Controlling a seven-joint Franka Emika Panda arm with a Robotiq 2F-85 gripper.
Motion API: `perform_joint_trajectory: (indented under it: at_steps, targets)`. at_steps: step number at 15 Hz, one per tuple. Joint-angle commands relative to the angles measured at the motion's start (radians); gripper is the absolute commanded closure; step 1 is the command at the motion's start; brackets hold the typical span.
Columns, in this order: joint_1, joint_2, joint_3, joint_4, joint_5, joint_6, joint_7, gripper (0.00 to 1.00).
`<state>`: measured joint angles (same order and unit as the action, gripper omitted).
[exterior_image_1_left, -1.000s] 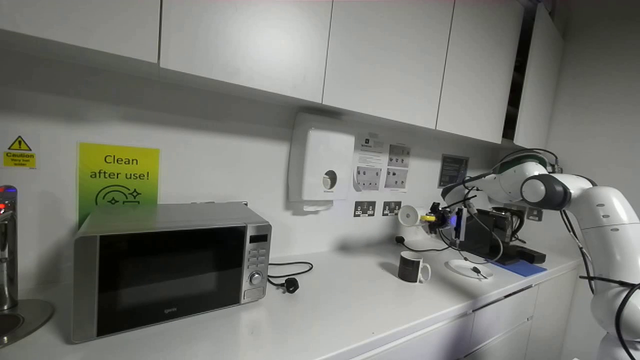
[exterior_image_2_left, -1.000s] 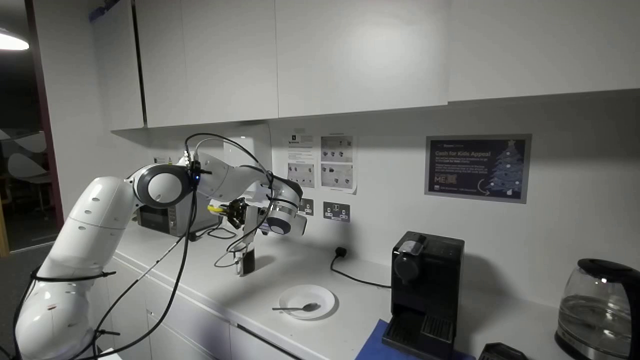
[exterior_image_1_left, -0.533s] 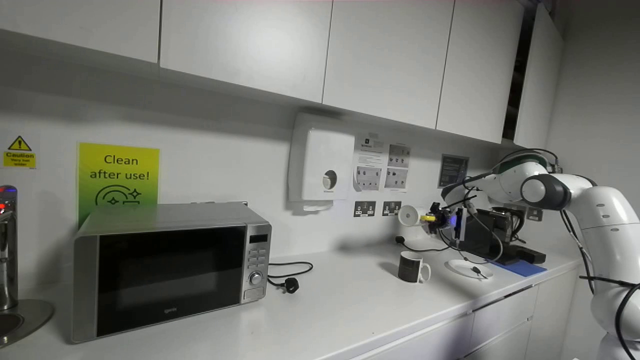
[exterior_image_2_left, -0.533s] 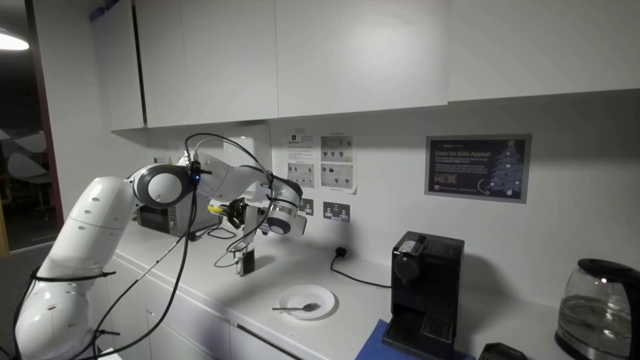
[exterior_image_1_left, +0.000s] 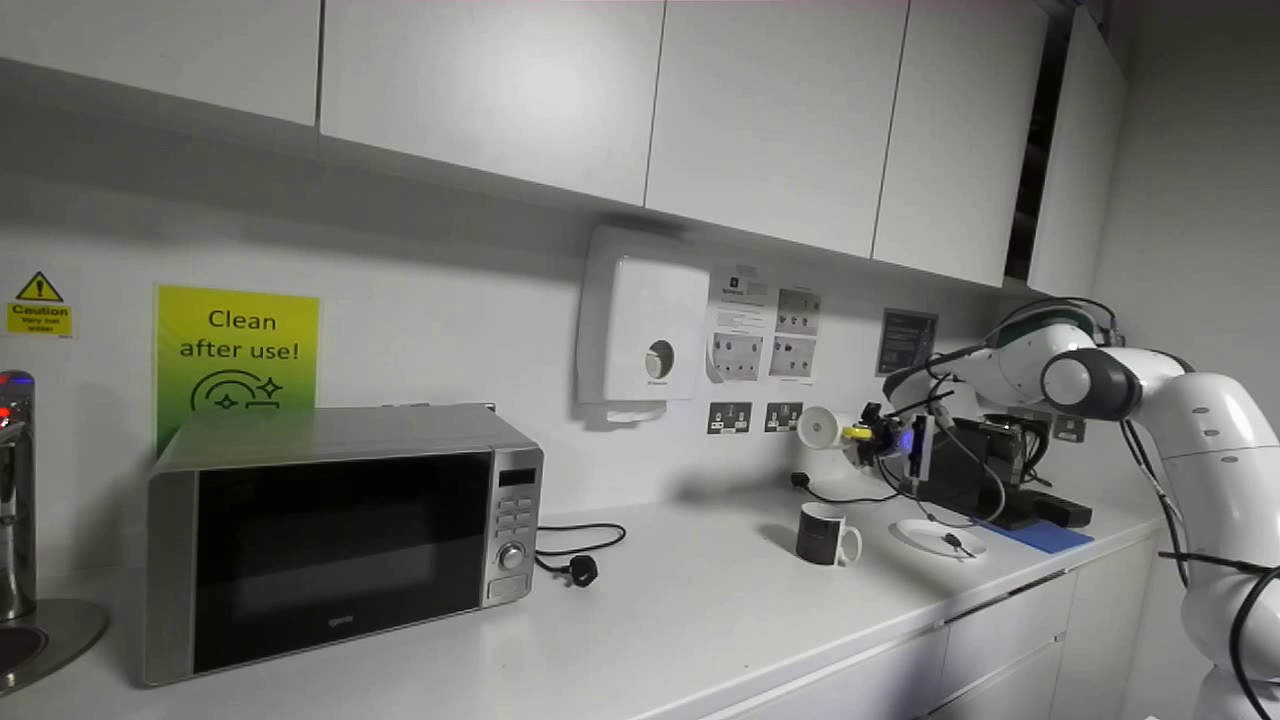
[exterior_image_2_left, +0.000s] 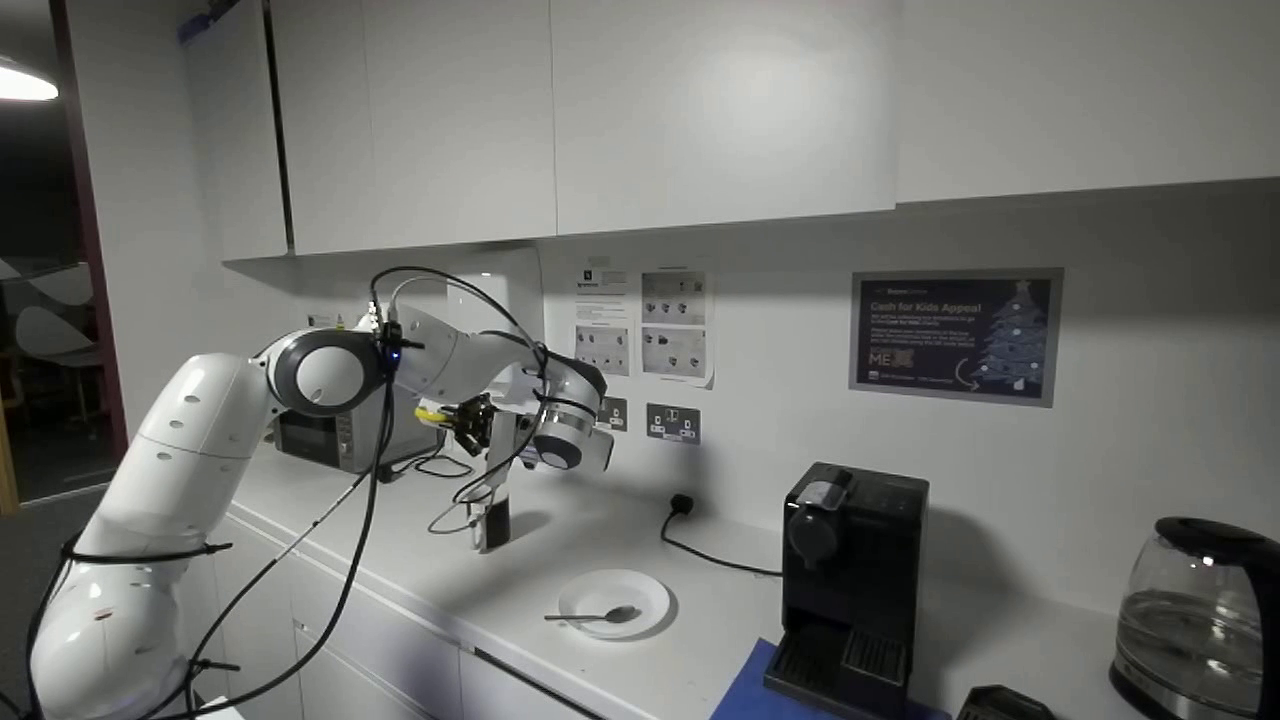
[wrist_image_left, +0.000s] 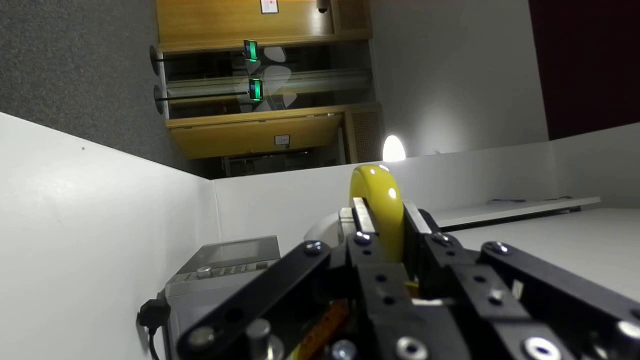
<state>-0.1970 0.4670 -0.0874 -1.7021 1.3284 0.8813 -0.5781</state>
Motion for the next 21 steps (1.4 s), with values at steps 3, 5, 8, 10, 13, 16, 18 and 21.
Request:
perform_joint_trajectory:
  at_steps: [3, 5, 8, 10, 13, 16, 18, 21]
  targets:
    - [-0.024, 0.024, 0.002, 0.036, 0.054, -0.101, 0.016, 0.95]
    - [-0.025, 0.029, 0.002, 0.036, 0.062, -0.111, 0.017, 0.95]
    - [-0.027, 0.038, 0.001, 0.037, 0.073, -0.122, 0.020, 0.95]
    - [-0.026, 0.040, 0.001, 0.037, 0.077, -0.121, 0.021, 0.95]
    - [-0.025, 0.040, 0.001, 0.037, 0.078, -0.120, 0.022, 0.95]
    - [-0.024, 0.041, 0.001, 0.037, 0.078, -0.120, 0.022, 0.95]
    - [-0.022, 0.041, 0.002, 0.037, 0.077, -0.119, 0.023, 0.95]
    - [-0.018, 0.043, 0.004, 0.040, 0.076, -0.117, 0.027, 0.95]
